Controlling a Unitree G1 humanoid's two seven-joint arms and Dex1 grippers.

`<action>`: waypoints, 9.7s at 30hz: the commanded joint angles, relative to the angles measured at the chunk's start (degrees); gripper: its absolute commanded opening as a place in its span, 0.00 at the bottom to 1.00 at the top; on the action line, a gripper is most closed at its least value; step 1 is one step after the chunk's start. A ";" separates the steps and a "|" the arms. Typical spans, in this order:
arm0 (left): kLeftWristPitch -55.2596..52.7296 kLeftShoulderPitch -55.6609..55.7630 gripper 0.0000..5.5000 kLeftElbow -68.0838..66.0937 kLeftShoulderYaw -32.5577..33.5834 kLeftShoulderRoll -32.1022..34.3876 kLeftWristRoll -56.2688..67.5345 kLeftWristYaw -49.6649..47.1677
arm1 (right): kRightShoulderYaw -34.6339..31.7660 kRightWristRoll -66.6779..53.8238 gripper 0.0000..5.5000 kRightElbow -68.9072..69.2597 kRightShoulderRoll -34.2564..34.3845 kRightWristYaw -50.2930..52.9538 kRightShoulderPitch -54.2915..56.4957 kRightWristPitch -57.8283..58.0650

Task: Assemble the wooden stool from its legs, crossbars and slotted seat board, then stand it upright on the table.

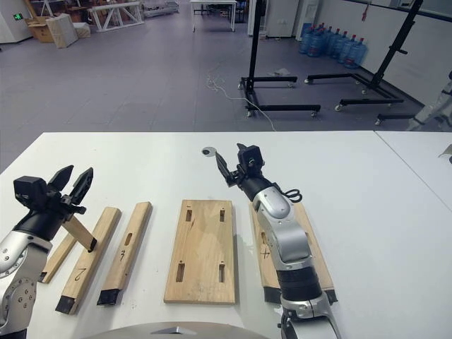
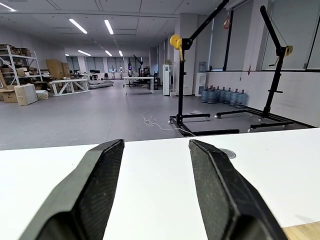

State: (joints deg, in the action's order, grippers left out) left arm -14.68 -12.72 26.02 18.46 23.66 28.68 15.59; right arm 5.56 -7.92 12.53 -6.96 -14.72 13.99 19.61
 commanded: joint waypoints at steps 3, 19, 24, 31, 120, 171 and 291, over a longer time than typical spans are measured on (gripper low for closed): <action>-8.70 1.16 0.43 2.93 1.05 -0.68 4.87 -3.25 | -0.97 -0.17 0.61 0.72 -0.18 0.30 0.52 0.39; -18.29 6.04 0.43 10.90 6.65 4.10 11.41 -7.09 | -1.17 0.13 0.61 1.01 0.20 0.89 -0.66 -0.05; -16.02 -2.58 0.43 -0.43 -2.31 1.40 1.30 -5.23 | -0.68 0.48 0.61 0.44 0.57 1.44 -1.40 1.13; -13.22 -1.80 0.43 -2.20 -0.65 1.44 0.65 -3.92 | -1.51 -0.04 0.61 0.35 0.29 1.17 -0.55 1.28; -27.90 -14.28 0.37 6.69 6.88 -3.79 1.82 -0.44 | -2.34 -0.44 0.61 7.86 0.47 3.22 -6.77 4.73; -27.83 0.27 0.37 7.29 -7.45 3.87 36.58 28.67 | -8.32 -60.77 0.64 -7.54 -3.19 -29.96 17.65 39.30; 4.94 6.20 0.70 -3.32 -6.09 -4.35 5.79 14.26 | -19.14 -34.50 0.76 -20.81 -22.81 -55.38 20.32 5.78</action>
State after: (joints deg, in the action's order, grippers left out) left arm -9.69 -6.62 23.33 12.08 18.96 34.88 29.78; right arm -11.48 -40.36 -10.61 -29.67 -71.90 32.27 24.77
